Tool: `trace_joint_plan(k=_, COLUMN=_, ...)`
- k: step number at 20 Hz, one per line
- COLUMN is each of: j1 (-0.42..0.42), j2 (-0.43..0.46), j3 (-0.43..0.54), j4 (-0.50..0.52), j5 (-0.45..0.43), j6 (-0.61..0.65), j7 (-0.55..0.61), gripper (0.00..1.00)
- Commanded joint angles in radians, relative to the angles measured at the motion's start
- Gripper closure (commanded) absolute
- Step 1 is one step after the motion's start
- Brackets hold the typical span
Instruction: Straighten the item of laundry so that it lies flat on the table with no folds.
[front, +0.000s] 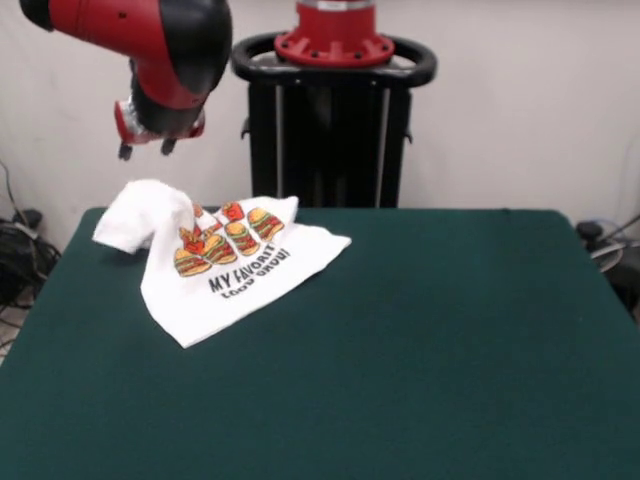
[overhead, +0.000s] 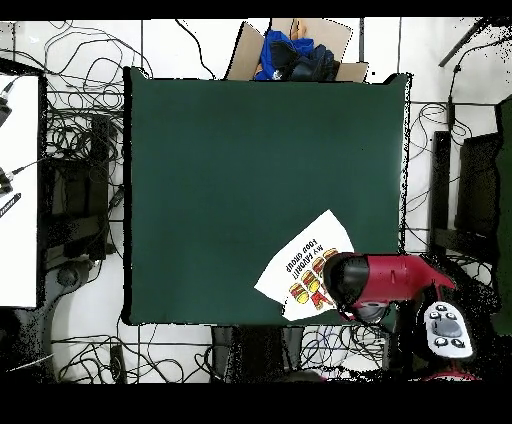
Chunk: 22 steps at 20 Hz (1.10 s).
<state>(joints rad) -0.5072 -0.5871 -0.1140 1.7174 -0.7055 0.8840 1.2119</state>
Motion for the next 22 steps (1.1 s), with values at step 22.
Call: trace_joint_plan(k=22, j1=-0.503, j2=-0.118, j3=0.759, j4=0.397, j5=0.175, j6=-0.448, j7=-0.151, gripper=0.00)
